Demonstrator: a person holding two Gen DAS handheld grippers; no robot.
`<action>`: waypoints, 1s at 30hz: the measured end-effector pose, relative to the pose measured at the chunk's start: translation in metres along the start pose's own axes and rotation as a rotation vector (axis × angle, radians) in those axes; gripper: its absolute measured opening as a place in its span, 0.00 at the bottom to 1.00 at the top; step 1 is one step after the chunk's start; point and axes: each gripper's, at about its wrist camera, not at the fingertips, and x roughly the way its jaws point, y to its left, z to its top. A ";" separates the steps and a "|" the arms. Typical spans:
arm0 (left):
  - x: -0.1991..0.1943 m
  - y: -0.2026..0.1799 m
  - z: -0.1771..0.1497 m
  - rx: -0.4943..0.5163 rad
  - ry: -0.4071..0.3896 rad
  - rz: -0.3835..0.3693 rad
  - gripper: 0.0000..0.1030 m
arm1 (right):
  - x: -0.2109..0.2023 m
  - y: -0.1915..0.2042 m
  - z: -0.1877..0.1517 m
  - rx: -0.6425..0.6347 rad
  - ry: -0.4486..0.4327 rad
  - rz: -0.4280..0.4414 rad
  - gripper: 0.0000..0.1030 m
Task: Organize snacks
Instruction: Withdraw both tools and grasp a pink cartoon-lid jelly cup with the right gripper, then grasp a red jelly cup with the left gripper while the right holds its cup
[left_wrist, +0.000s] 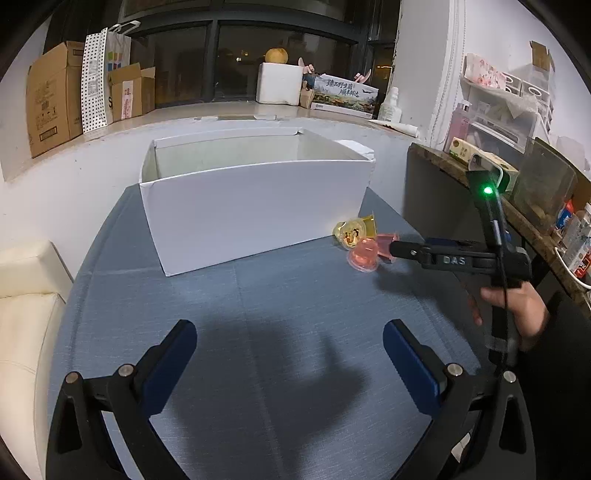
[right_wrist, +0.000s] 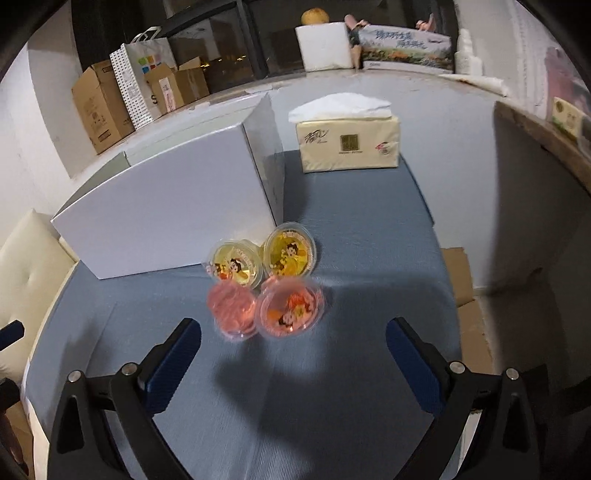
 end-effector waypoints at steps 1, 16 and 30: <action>0.001 0.001 0.000 0.000 0.002 -0.001 1.00 | 0.004 -0.001 0.002 -0.001 0.010 -0.005 0.96; 0.021 -0.015 0.000 0.036 0.034 -0.018 1.00 | 0.009 -0.002 -0.004 -0.006 0.016 0.059 0.46; 0.100 -0.063 0.041 0.058 0.070 -0.017 1.00 | -0.085 0.007 -0.031 0.005 -0.099 -0.089 0.46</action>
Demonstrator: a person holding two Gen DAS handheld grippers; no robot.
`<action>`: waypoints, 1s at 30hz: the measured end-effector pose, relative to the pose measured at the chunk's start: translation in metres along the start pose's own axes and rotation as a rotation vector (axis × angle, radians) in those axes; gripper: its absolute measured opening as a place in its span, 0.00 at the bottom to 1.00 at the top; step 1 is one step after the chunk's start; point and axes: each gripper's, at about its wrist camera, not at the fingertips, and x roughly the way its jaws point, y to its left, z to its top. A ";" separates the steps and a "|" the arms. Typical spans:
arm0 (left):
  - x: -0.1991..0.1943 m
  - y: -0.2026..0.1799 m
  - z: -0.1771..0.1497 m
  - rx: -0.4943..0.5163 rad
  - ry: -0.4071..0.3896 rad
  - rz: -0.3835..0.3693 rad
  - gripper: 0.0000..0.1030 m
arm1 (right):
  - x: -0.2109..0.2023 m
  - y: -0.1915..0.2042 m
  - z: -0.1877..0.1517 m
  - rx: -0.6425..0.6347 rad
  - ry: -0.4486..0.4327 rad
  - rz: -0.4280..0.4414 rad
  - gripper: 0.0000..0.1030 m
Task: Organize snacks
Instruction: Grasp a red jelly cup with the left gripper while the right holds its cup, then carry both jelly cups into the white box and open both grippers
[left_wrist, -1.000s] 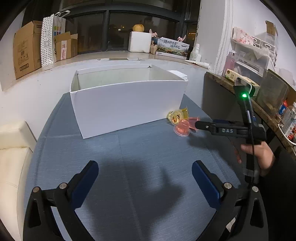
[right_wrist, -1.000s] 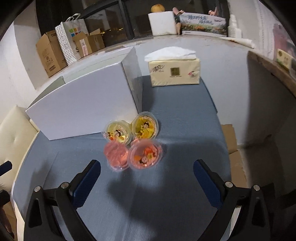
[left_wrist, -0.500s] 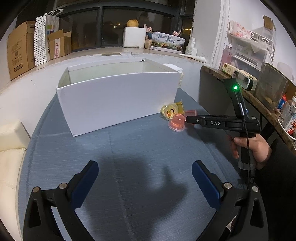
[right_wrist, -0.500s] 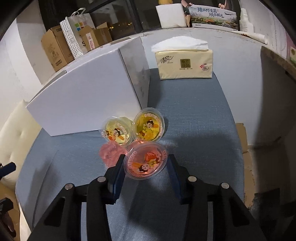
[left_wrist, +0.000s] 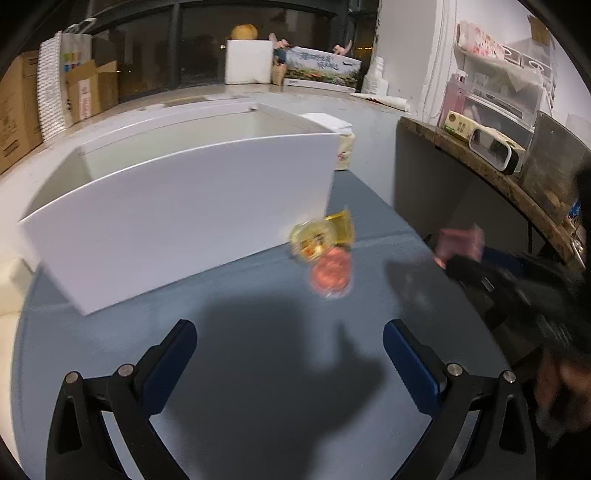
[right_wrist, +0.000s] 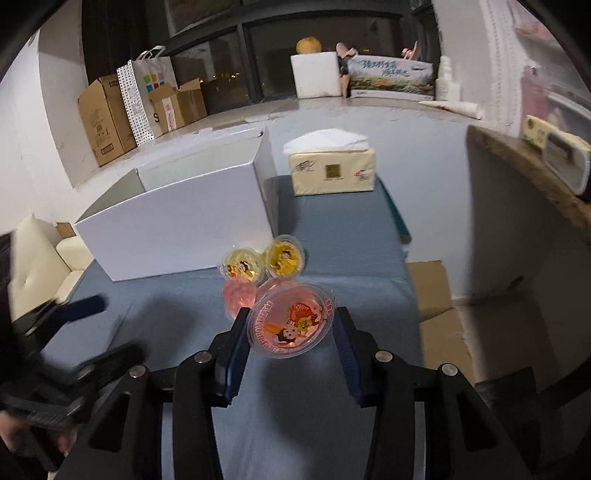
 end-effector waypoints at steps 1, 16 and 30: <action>0.009 -0.006 0.007 -0.001 0.002 0.009 1.00 | -0.004 -0.003 -0.002 0.007 0.000 -0.005 0.46; 0.081 -0.048 0.040 0.031 0.041 0.029 1.00 | -0.031 -0.032 -0.029 0.086 0.014 -0.018 0.46; 0.086 -0.035 0.036 0.012 0.047 -0.009 0.36 | -0.018 -0.028 -0.036 0.080 0.033 -0.003 0.46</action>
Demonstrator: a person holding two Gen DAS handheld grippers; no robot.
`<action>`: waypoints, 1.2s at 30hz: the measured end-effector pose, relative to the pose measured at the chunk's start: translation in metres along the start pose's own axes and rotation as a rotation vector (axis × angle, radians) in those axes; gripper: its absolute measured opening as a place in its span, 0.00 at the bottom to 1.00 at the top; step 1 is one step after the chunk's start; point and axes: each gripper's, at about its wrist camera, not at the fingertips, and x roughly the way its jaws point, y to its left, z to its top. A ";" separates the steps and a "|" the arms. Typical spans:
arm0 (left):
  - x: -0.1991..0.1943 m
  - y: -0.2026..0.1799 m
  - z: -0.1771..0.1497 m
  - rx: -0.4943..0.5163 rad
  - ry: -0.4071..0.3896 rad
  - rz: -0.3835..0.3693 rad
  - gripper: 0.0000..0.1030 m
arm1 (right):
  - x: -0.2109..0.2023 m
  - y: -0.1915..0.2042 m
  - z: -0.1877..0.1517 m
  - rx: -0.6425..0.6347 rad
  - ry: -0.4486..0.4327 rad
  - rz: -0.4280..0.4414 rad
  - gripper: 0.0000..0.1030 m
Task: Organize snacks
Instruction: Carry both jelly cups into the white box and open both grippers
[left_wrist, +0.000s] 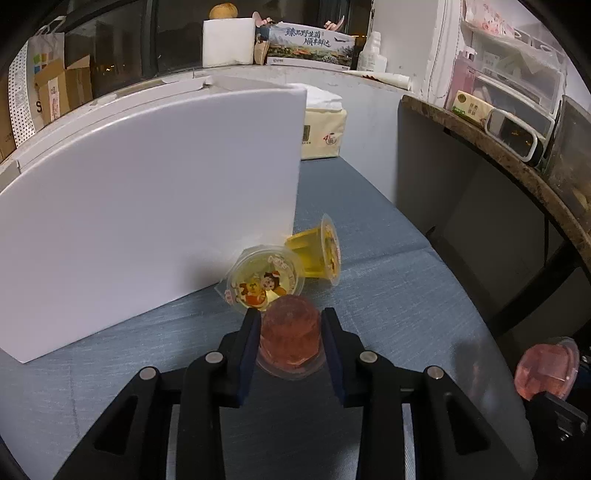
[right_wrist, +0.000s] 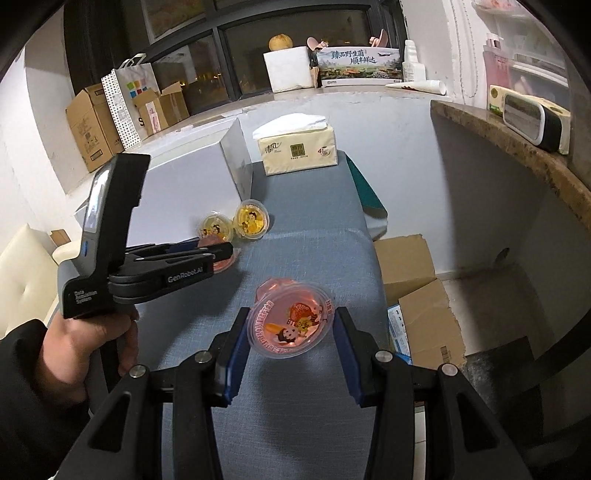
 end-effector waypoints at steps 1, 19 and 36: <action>-0.002 0.000 -0.001 0.000 -0.002 0.000 0.36 | 0.000 0.000 0.000 0.002 0.000 0.002 0.46; -0.152 0.062 -0.025 0.053 -0.173 0.004 0.36 | 0.005 0.079 0.027 -0.091 -0.038 0.100 0.47; -0.174 0.167 0.053 -0.053 -0.273 0.069 0.36 | 0.046 0.157 0.154 -0.148 -0.134 0.184 0.47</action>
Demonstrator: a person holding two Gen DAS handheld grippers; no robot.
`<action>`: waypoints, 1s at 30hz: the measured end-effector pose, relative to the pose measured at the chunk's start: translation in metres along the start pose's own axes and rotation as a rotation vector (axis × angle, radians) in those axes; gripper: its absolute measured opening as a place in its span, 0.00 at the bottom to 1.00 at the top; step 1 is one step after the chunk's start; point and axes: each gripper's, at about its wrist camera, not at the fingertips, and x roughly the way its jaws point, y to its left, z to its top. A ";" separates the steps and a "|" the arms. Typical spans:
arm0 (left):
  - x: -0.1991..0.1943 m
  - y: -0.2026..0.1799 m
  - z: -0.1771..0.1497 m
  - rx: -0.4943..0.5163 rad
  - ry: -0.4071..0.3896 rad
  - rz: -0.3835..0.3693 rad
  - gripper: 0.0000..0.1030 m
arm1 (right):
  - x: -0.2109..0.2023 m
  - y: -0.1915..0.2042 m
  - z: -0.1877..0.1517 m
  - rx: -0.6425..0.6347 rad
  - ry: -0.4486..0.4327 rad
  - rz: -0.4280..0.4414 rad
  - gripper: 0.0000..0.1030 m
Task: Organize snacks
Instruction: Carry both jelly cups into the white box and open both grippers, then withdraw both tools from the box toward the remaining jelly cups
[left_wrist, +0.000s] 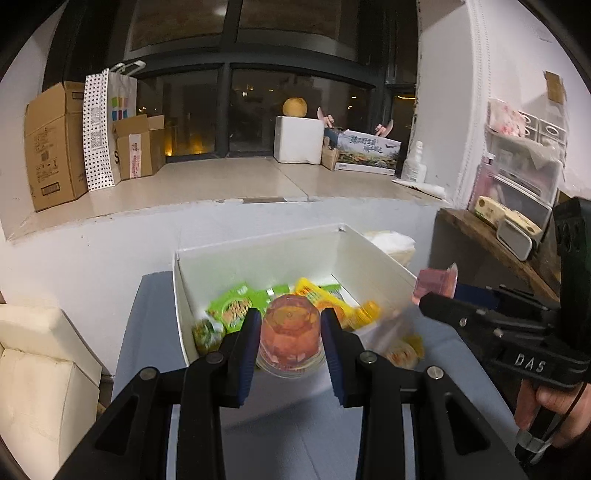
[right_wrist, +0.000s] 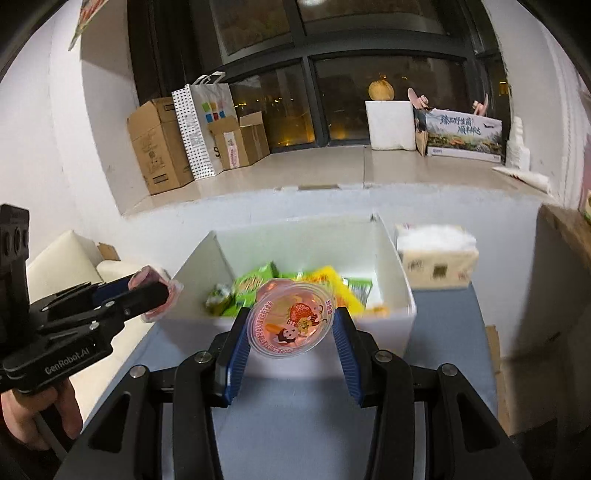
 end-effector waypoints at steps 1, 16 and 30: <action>0.008 0.005 0.006 -0.004 0.001 0.006 0.36 | 0.006 -0.002 0.006 0.004 0.006 -0.002 0.47; 0.066 0.041 -0.001 -0.082 0.085 0.067 0.99 | 0.057 -0.041 0.023 0.069 0.052 -0.040 0.90; -0.003 -0.012 -0.040 -0.031 0.045 0.038 1.00 | -0.028 -0.055 -0.055 0.114 0.008 -0.071 1.00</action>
